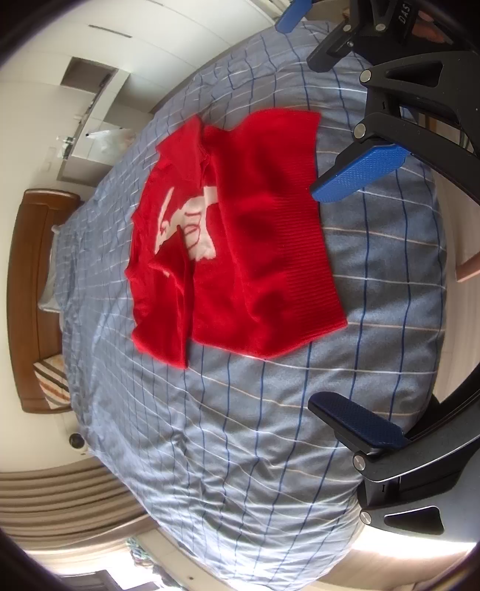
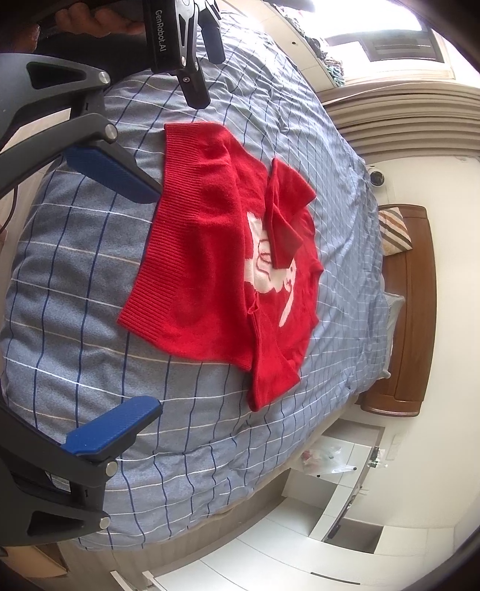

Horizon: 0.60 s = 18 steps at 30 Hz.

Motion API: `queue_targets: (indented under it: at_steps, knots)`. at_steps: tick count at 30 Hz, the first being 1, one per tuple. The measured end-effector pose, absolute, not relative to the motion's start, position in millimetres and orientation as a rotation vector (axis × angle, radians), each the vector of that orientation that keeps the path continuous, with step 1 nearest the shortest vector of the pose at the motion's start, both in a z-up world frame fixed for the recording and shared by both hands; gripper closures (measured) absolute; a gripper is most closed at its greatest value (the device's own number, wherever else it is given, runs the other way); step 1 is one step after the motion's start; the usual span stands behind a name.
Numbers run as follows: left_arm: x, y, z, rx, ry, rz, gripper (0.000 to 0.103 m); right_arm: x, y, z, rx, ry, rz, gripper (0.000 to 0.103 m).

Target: Fold small clothes

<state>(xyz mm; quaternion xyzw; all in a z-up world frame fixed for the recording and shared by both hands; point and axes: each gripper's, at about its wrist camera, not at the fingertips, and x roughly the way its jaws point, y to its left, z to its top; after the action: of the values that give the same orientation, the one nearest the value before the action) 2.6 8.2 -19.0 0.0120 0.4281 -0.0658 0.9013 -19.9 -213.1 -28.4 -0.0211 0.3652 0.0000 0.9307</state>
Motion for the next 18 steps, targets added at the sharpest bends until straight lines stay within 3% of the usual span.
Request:
queue_targets:
  at_steps: [18]
  knots:
    - [10.4, 17.5, -32.4, 0.027, 0.92, -0.152, 0.0, -22.5, -223.1, -30.3, -0.02, 0.729, 0.013, 0.0]
